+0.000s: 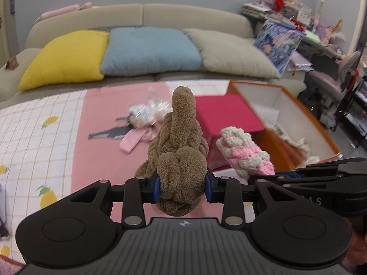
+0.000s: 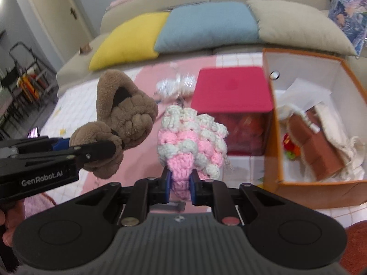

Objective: Organize soft objects
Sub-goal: 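Lift the pouch and bunny and carry them over the cardboard box, then lower the pouch and bunny into the box and open both tools, then withdraw both open tools from the box toward the silver-wrapped gift on the bed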

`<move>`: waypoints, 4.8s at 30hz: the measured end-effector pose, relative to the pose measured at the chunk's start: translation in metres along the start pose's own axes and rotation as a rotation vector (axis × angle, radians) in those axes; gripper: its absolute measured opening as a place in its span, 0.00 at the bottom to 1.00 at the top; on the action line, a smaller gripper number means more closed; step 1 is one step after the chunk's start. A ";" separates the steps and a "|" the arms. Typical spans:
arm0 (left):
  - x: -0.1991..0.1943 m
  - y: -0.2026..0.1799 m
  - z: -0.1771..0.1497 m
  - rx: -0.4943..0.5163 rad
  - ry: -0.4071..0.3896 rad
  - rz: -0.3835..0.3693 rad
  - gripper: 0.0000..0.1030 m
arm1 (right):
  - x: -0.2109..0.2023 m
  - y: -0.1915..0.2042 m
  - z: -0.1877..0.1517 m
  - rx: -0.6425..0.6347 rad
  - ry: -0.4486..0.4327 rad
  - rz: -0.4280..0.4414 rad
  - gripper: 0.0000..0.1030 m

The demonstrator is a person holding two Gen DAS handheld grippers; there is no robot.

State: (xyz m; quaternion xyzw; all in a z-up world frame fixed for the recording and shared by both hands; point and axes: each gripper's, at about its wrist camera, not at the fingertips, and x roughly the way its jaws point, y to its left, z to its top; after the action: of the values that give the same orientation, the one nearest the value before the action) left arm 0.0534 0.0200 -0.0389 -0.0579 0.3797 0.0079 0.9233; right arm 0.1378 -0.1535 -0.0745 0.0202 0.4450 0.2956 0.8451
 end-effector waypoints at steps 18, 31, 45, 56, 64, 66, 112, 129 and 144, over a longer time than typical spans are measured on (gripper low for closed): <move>0.039 -0.115 0.079 0.205 -0.068 -0.243 0.39 | -0.064 -0.151 0.032 0.184 -0.106 -0.265 0.15; 0.112 -0.174 0.078 0.408 0.172 -0.271 0.39 | -0.018 -0.202 0.040 0.239 0.018 -0.318 0.17; 0.160 -0.188 0.069 0.441 0.462 -0.321 0.40 | -0.007 -0.211 0.031 0.316 0.055 -0.271 0.28; 0.125 -0.157 0.078 0.373 0.357 -0.397 0.63 | -0.045 -0.184 0.041 0.298 -0.082 -0.195 0.45; 0.094 -0.120 0.079 0.288 0.262 -0.313 0.59 | -0.020 -0.158 0.047 0.305 -0.061 -0.064 0.27; 0.088 -0.115 0.080 0.281 0.249 -0.295 0.59 | -0.005 -0.157 0.045 0.316 -0.025 -0.058 0.15; 0.032 0.068 0.013 -0.052 0.044 -0.071 0.56 | 0.032 0.038 0.031 -0.134 -0.033 -0.063 0.46; 0.070 0.127 0.028 -0.003 0.040 -0.026 0.53 | 0.101 0.093 0.075 -0.429 -0.025 -0.093 0.45; 0.185 0.131 0.060 0.064 0.115 -0.126 0.80 | 0.155 0.069 0.134 -0.525 0.068 -0.193 0.45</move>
State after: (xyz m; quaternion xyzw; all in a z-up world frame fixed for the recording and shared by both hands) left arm 0.2194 0.1518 -0.1395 -0.0525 0.4276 -0.0658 0.9000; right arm 0.2732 0.0142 -0.0878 -0.2520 0.3810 0.3193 0.8303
